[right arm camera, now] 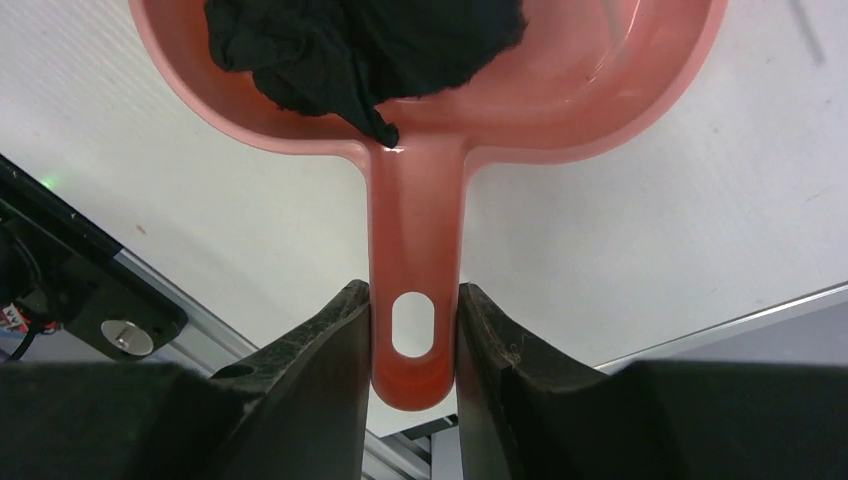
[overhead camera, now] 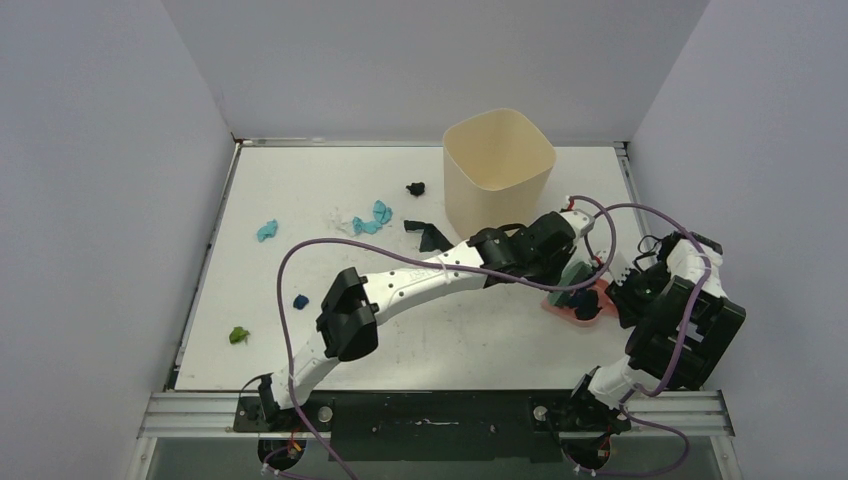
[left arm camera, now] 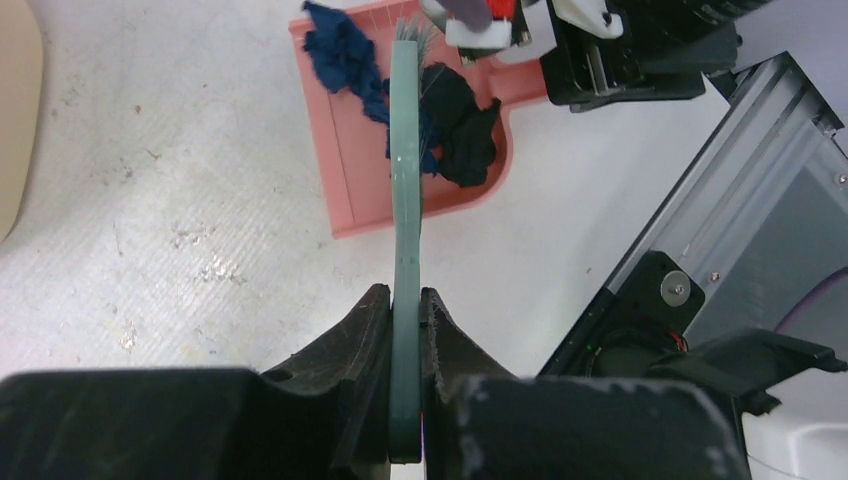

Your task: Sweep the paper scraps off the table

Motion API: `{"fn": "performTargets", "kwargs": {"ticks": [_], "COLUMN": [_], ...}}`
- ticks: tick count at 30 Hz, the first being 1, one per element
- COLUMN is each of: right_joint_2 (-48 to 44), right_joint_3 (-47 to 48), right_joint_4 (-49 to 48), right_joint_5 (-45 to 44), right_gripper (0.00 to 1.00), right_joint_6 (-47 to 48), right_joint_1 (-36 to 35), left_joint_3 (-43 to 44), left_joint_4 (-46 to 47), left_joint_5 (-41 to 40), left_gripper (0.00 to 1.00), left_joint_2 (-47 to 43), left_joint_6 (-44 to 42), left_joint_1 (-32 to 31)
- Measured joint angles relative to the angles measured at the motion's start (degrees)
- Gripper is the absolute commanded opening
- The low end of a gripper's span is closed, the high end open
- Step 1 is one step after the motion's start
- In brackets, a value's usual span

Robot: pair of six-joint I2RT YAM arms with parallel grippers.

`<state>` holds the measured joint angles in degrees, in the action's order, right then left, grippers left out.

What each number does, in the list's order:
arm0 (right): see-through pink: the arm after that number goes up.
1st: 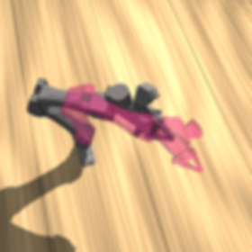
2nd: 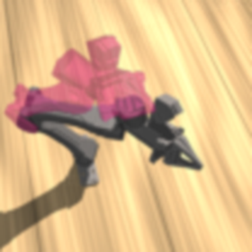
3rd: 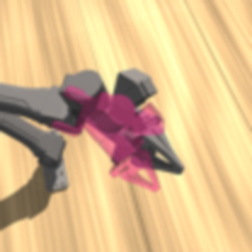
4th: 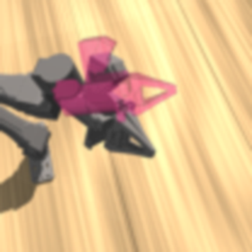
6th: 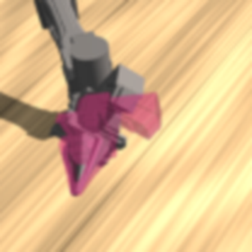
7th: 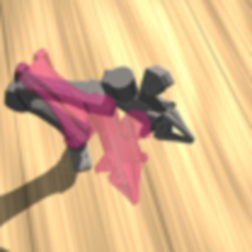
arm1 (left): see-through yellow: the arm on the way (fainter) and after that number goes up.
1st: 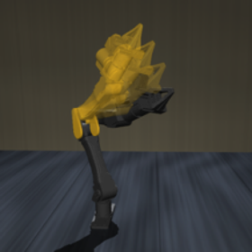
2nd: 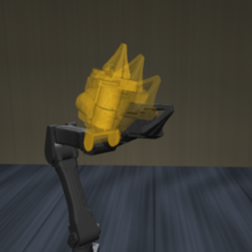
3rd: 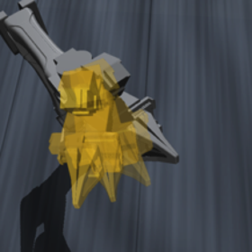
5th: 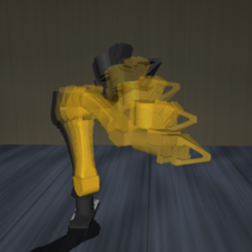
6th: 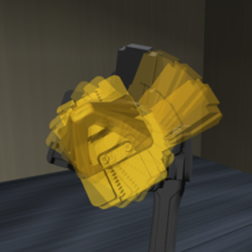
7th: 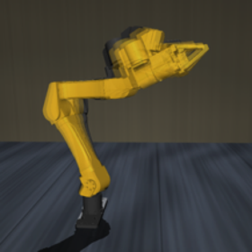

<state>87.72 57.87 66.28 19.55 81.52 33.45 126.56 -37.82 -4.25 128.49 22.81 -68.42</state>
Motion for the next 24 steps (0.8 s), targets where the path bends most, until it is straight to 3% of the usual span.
{"fn": "performTargets", "kwargs": {"ticks": [7,18,24], "right_joint_2": [-3.87,-9.73,-10.49], "right_joint_3": [-1.95,-2.69,-3.61], "right_joint_4": [-1.49,0.96,0.61], "right_joint_5": [4.07,8.26,6.88], "right_gripper": [0.05,0.05,0.05], "right_joint_6": [2.05,6.67,5.16], "right_joint_1": [0.07,-0.28,-4.28], "left_joint_3": [-2.80,-18.03,-24.50], "left_joint_4": [-4.04,-9.86,-15.21], "left_joint_5": [-5.05,-17.88,-27.98], "left_gripper": [0.00,0.00,0.00], "left_joint_2": [-5.05,-25.09,-30.86], "left_joint_6": [0.44,0.04,-3.15], "left_joint_1": [-1.44,-1.42,0.72]}}
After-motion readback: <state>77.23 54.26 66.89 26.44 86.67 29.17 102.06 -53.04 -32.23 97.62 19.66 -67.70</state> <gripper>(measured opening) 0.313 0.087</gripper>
